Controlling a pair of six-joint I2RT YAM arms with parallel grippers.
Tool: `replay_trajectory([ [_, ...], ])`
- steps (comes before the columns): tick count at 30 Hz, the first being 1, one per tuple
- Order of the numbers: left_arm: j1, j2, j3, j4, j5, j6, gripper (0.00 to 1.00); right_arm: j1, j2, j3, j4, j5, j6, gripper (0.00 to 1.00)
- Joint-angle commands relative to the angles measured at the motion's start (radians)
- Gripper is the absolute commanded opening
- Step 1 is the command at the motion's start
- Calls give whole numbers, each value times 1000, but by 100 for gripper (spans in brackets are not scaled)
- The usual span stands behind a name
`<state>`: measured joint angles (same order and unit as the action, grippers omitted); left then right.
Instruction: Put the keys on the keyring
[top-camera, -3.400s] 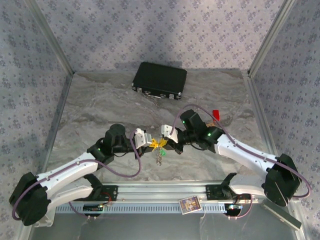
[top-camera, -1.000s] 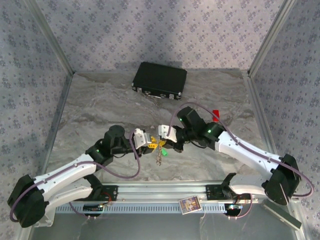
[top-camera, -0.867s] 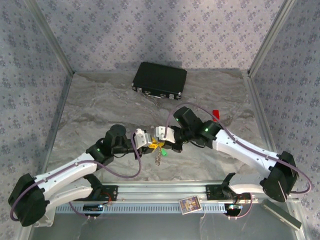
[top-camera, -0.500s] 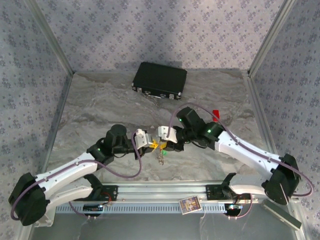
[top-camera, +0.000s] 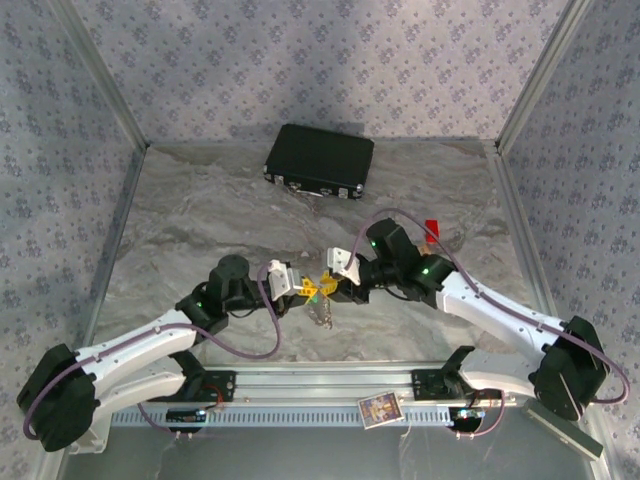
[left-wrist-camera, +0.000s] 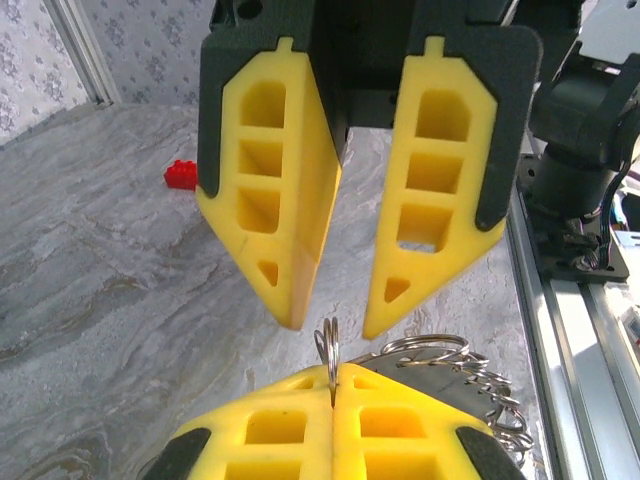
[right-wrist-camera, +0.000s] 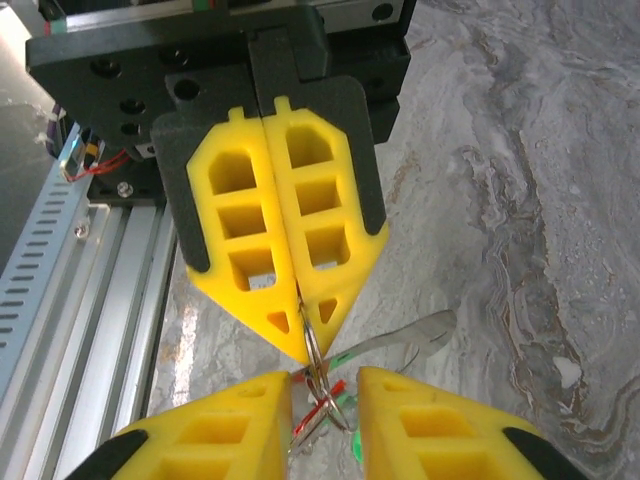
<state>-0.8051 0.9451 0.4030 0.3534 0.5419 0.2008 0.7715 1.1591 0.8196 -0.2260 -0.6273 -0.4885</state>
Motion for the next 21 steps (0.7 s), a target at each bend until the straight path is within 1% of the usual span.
replay_trajectory([
  [1,-2,-2,-9,88,41,-14,0,-4,19,2,36,-41,30,21],
  [3,-2,-2,-9,96,43,-18,0,-3,22,8,38,-44,30,15],
  [5,-2,-1,-9,98,40,-20,0,-3,22,12,33,-47,30,6],
  [6,-1,-3,-9,94,35,-21,3,-3,21,16,25,-47,25,3],
  [7,-3,-3,-7,85,24,-21,11,-2,21,24,10,-45,19,0],
  [8,-2,-7,-4,72,14,-20,17,-1,19,33,-11,-37,7,0],
  [10,-3,-15,12,17,-4,-2,20,6,21,58,-63,-6,-21,0],
  [17,-2,-19,101,-215,-49,64,19,52,69,172,-262,123,-140,0],
  [21,-3,-13,129,-273,-45,90,17,83,102,220,-315,185,-178,0],
])
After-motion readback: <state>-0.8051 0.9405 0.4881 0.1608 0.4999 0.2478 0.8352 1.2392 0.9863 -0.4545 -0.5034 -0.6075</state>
